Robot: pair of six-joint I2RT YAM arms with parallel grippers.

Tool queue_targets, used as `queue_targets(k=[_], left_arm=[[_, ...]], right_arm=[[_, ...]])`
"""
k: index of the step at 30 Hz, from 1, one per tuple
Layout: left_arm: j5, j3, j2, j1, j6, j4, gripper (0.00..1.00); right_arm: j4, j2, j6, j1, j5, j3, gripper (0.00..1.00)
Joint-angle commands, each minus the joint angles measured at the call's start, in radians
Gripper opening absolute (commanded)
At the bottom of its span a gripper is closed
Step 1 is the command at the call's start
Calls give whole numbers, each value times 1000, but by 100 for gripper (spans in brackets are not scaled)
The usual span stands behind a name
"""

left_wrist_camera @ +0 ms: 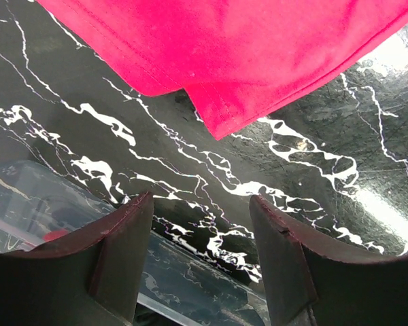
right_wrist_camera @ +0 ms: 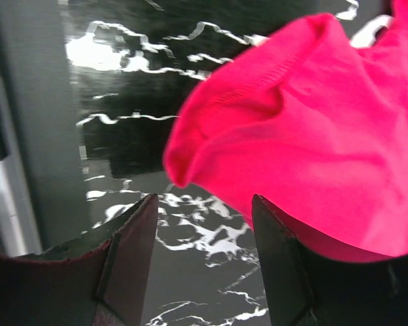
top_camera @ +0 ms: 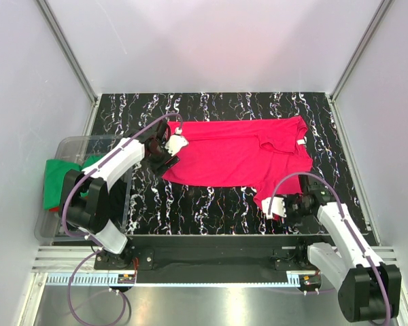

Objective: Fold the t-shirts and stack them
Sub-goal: Fold the tshirt

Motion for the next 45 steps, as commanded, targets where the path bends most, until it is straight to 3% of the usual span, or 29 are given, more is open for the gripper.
queue_targets(k=[1,12,17,23,28,31,40,45], left_arm=[[-21,8,2,4,4,22,64],[-28,-1,14,12,-1,34,63],[-31,8,25,13,-4,34,63],[-34,20,40,13,-7,34,63],[-45,13,37,13,4,32,63],[-45,-15,14,30,47,32,63],[31,-81,-7,102,260,20,65],[82,-27,37,101,262,3,65]], right_arm=[[-83,36,-64,7,-63,52,64],[-16,174,-77,7,-76,50,62],[18,224,-61,7,-83,62,53],[55,257,-46,7,-68,65,51],[46,258,-31,8,-54,78,16],[26,242,-2,7,-36,104,6],[-30,131,69,8,-18,154,1],[-31,131,97,7,4,157,2]])
